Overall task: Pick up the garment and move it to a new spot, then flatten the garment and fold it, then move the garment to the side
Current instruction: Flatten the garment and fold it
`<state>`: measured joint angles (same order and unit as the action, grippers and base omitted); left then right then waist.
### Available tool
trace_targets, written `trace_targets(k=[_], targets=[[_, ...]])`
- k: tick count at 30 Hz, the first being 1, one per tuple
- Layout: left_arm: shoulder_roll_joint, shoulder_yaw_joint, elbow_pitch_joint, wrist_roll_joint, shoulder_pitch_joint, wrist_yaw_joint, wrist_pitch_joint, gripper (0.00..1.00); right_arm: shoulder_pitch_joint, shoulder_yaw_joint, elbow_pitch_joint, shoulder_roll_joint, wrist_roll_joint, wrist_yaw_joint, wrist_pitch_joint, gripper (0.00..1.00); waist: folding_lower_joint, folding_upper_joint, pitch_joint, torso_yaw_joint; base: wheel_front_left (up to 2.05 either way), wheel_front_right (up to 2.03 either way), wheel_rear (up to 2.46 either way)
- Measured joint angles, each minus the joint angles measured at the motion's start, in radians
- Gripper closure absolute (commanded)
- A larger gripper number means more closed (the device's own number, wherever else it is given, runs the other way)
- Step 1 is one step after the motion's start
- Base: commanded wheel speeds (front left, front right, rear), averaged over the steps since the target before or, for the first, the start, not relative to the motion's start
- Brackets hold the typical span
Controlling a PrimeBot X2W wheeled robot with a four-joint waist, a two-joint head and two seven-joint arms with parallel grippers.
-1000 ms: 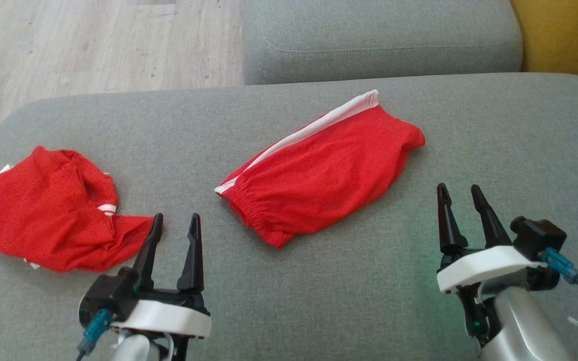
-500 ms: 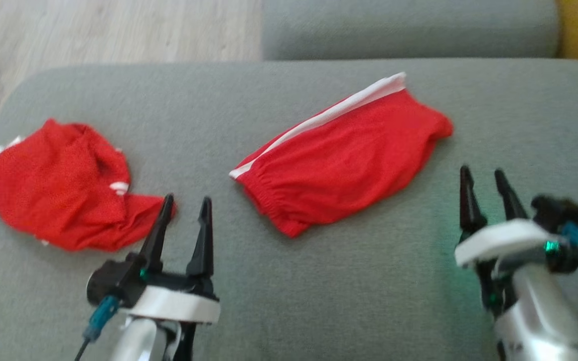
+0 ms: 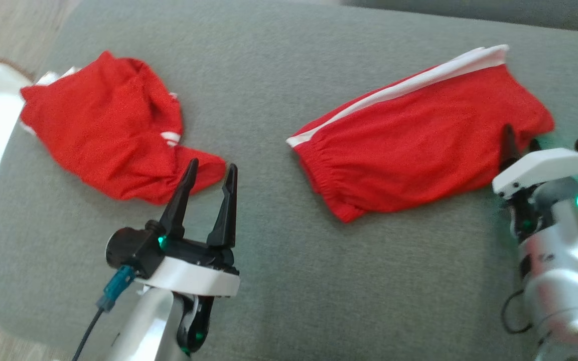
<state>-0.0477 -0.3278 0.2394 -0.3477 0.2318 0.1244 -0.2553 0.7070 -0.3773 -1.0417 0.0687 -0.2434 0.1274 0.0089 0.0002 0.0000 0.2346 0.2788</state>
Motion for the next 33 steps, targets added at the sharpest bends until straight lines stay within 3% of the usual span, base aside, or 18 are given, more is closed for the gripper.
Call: trace_targets(k=[9,10,12,23,33], targets=[[0.001,-0.004,-0.005,-0.024,0.012,-0.001,0.000,0.00,0.126,-0.138,-0.133,0.044,0.197,0.000,0.036,0.00,-0.0002,0.0000,0.036,0.049,0.00,0.00,0.00],[0.001,-0.005,-0.006,-0.024,0.013,-0.001,0.000,0.00,0.133,-0.147,-0.136,0.045,0.211,0.000,0.040,0.12,-0.0003,0.0000,0.037,0.049,0.00,0.00,0.00],[0.001,-0.007,-0.008,-0.024,0.015,-0.002,0.000,0.00,0.145,-0.160,-0.148,0.045,0.234,0.000,0.040,1.00,-0.0002,0.0000,0.039,0.048,0.00,0.00,0.00],[0.001,-0.010,-0.008,-0.024,0.029,-0.003,0.000,0.00,0.151,-0.138,-0.180,0.015,0.287,0.000,-0.079,1.00,-0.0001,0.0000,0.026,0.017,0.00,0.00,0.00],[0.001,0.013,-0.006,-0.013,0.009,-0.006,0.000,0.00,0.078,-0.118,-0.179,0.001,0.199,0.000,-0.224,1.00,-0.0003,0.0000,-0.036,-0.064,0.00,0.00,0.00]])
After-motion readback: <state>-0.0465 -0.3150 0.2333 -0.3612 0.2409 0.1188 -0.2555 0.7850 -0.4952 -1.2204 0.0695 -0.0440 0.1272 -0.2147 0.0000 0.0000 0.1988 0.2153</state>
